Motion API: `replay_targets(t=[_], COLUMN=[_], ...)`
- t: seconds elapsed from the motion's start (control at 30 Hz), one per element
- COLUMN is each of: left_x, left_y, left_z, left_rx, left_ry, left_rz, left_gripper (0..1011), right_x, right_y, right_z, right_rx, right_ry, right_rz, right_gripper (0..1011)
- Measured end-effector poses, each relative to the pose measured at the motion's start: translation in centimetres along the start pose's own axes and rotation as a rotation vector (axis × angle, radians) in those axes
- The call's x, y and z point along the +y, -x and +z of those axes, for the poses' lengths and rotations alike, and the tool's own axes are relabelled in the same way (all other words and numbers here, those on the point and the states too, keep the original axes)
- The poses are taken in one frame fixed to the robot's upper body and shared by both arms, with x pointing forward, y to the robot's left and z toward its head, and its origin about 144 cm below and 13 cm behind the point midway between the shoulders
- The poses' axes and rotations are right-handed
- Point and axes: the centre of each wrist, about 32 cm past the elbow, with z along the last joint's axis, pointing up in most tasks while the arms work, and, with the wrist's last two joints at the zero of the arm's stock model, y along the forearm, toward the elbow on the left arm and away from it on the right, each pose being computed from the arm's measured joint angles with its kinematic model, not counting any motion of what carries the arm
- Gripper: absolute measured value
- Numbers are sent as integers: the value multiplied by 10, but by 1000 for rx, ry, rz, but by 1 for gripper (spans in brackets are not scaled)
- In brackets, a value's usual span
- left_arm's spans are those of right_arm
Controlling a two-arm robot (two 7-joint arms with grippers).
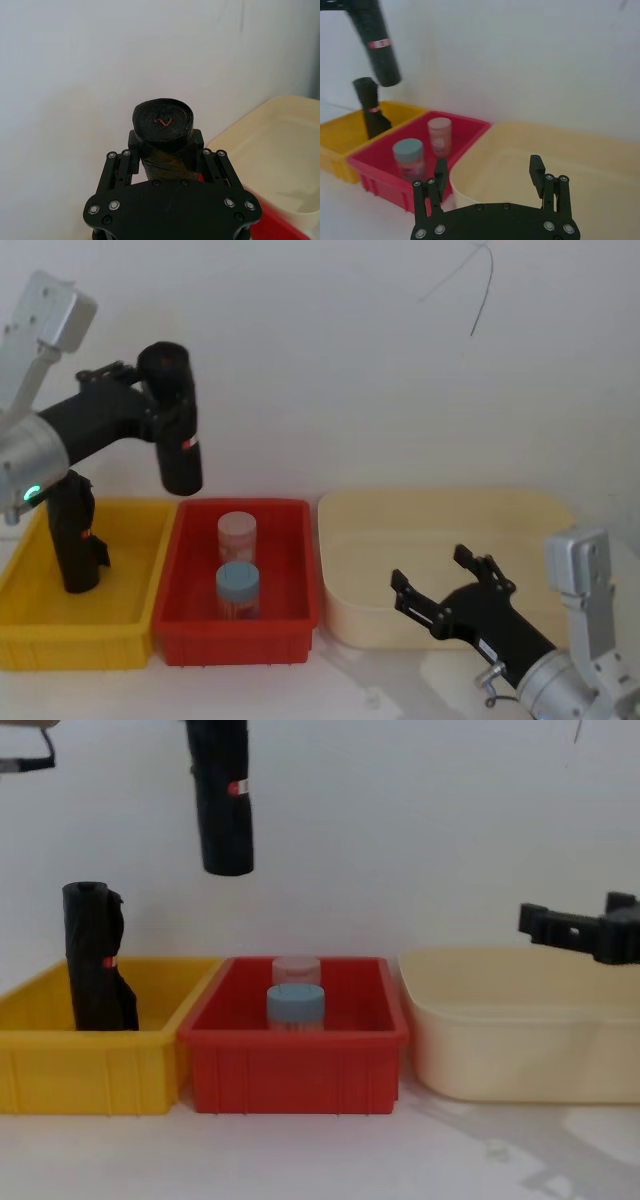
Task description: Pick up the garbage bag with the one hand and transfer it to the other hand.
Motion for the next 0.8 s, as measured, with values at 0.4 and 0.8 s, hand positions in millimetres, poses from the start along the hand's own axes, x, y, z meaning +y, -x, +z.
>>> replay_targets(t=[0.4, 0.8], left_x=[-26, -51], left_y=[11, 25], left_z=[17, 22], left_rx=[18, 20], left_ry=[-4, -21], left_rz=[-113, -205], left_gripper=[564, 564], right_x=[28, 59], right_y=[-12, -22], right_z=[22, 31], right_rx=[-5, -38], right_ry=[8, 13], right_rz=[112, 153], right_gripper=[1000, 1000])
